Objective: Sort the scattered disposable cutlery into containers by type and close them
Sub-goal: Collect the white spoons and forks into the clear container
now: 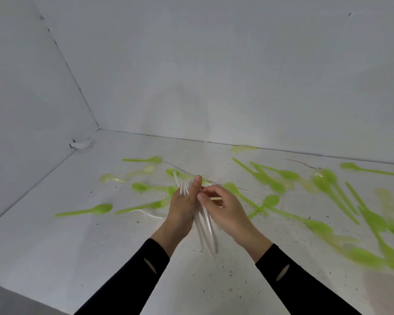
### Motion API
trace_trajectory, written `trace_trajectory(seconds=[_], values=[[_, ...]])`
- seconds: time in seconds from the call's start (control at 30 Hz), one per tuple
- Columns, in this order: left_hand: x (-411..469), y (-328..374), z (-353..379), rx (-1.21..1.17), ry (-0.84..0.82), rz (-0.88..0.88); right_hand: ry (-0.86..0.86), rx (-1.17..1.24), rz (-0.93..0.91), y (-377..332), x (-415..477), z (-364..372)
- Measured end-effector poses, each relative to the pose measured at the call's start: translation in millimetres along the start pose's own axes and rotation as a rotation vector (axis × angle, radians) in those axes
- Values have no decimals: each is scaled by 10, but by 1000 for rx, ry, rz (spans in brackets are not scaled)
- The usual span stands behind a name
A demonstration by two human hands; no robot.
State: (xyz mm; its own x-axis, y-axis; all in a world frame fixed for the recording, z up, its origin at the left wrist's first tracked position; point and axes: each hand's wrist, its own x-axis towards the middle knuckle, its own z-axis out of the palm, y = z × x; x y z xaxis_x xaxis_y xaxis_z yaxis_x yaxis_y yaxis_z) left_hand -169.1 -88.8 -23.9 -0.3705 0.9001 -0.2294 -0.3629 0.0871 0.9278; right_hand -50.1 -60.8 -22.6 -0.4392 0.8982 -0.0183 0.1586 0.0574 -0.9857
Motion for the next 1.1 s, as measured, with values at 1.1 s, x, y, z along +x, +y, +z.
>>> trace_trajectory(seconds=[1.1], values=[[154, -57, -172, -361, 20, -189, -111, 31, 58, -47, -50, -43]])
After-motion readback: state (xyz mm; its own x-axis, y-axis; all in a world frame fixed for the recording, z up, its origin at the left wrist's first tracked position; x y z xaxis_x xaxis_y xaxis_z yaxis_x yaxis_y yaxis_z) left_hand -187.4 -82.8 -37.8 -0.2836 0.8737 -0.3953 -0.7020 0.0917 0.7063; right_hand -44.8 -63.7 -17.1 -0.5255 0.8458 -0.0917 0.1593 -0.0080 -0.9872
